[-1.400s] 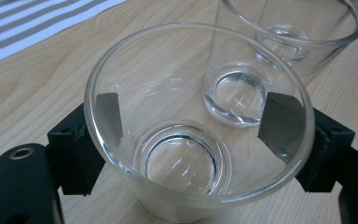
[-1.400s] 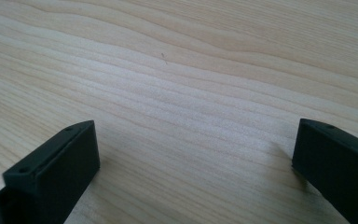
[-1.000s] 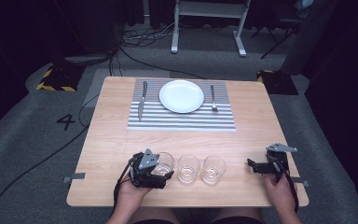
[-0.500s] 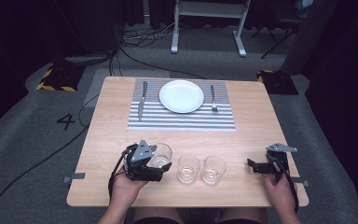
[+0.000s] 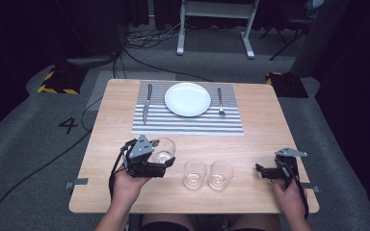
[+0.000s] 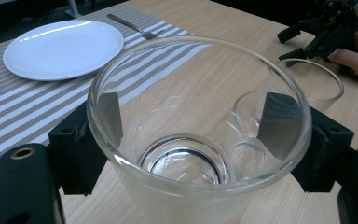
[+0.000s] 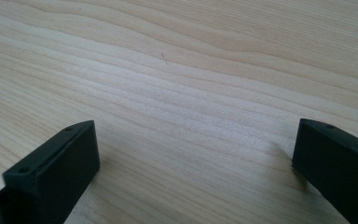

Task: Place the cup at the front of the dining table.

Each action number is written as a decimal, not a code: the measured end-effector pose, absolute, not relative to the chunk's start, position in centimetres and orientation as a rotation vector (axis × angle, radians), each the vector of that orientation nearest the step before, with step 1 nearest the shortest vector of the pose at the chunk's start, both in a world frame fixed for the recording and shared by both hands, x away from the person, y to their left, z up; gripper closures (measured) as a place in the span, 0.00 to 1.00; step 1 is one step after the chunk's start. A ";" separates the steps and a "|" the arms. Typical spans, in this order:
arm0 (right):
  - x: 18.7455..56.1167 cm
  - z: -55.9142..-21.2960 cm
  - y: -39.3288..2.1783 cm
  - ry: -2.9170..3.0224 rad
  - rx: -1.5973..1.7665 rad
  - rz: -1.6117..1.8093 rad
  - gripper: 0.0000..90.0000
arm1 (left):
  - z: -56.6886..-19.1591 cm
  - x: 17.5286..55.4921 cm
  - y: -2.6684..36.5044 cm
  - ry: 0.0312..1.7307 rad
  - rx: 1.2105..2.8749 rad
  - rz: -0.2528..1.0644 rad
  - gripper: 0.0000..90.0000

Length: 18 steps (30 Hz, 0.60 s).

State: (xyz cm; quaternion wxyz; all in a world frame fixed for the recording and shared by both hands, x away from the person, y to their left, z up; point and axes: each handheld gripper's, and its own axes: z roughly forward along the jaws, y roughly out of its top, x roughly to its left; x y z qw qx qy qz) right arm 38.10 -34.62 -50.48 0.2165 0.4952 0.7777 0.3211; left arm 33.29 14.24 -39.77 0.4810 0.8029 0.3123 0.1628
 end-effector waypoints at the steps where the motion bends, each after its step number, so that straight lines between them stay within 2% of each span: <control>1: 38.1 -50.5 -34.6 2.155 1.371 0.890 0.01 | -39.7 33.4 14.2 0.763 1.957 0.391 0.21; 18: 38.1 -50.5 -34.6 2.155 1.370 0.890 0.01 | -36.0 36.4 14.9 0.804 1.866 0.459 0.21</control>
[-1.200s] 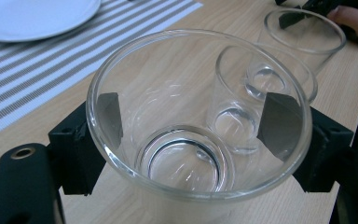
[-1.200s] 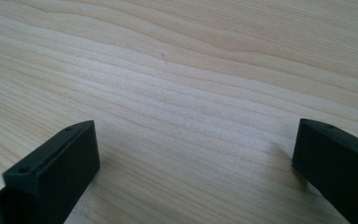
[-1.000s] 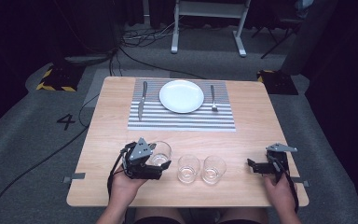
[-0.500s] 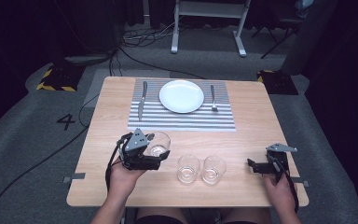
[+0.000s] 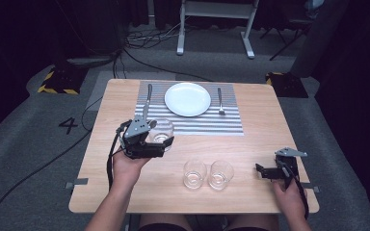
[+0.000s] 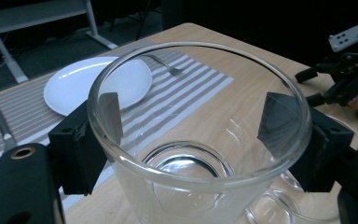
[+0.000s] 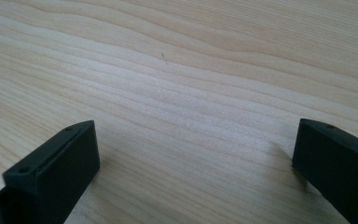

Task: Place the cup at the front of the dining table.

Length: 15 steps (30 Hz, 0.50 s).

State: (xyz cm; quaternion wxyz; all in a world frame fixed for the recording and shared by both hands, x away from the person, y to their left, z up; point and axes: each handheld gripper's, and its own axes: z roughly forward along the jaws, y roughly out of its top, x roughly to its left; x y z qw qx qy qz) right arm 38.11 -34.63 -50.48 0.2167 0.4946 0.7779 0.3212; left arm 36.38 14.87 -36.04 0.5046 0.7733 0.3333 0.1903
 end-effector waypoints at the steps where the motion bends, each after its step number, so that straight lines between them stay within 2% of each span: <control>1: 38.1 -50.5 -34.6 2.155 1.371 0.890 0.01 | -36.0 36.7 15.0 0.810 1.859 0.472 0.21; 10: 38.1 -50.5 -34.6 2.155 1.371 0.890 0.01 | -35.6 39.2 16.0 0.833 1.856 0.455 0.21; 15: 38.1 -50.5 -34.6 2.155 1.372 0.889 0.01 | -35.3 40.8 16.0 0.835 1.874 0.492 0.21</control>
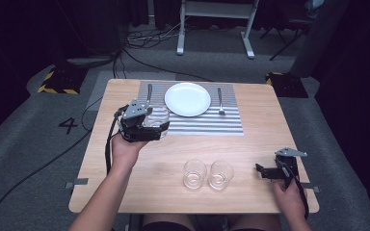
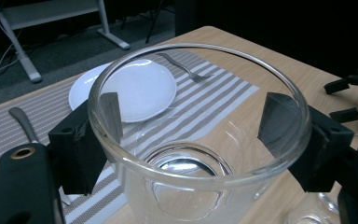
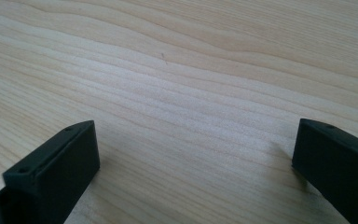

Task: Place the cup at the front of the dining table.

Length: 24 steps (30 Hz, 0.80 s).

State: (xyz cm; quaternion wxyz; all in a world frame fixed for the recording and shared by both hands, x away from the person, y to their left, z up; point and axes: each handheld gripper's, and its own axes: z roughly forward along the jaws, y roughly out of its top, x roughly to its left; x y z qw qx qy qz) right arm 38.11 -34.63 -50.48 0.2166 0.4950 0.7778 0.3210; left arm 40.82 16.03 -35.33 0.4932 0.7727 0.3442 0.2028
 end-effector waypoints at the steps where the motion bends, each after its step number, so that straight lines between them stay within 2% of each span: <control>1: 38.1 -50.5 -34.6 2.155 1.372 0.890 0.01 | -35.2 41.1 16.1 0.832 1.882 0.497 0.21; 10: 38.1 -50.5 -34.6 2.152 1.376 0.892 0.01 | -34.3 44.1 16.0 0.814 1.891 0.530 0.21; 24: 38.2 -50.5 -34.6 2.152 1.380 0.893 0.01 | -34.5 48.6 15.1 0.885 1.817 0.471 0.21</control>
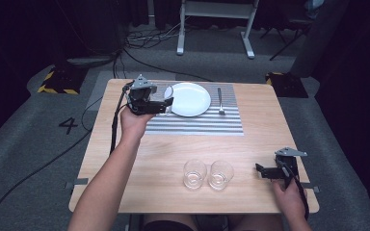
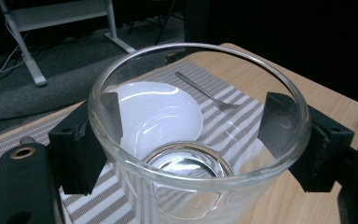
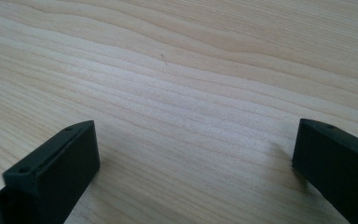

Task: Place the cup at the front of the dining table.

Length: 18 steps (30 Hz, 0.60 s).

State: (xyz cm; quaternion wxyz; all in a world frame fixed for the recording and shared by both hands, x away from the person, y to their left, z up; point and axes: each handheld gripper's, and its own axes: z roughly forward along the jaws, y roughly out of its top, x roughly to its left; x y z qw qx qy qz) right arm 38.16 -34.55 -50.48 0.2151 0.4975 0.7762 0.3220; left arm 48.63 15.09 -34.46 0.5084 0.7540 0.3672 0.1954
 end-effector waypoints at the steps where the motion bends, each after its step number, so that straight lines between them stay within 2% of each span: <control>1: 38.2 -50.5 -34.6 2.152 1.380 0.893 0.01 | -34.5 48.6 15.1 0.885 1.817 0.471 0.21; 6: 38.2 -50.5 -34.5 2.151 1.385 0.895 0.01 | -34.9 50.3 14.8 0.914 1.821 0.503 0.21; 18: 38.2 -50.5 -34.5 2.149 1.389 0.898 0.01 | -38.0 53.6 14.2 1.031 1.842 0.476 0.21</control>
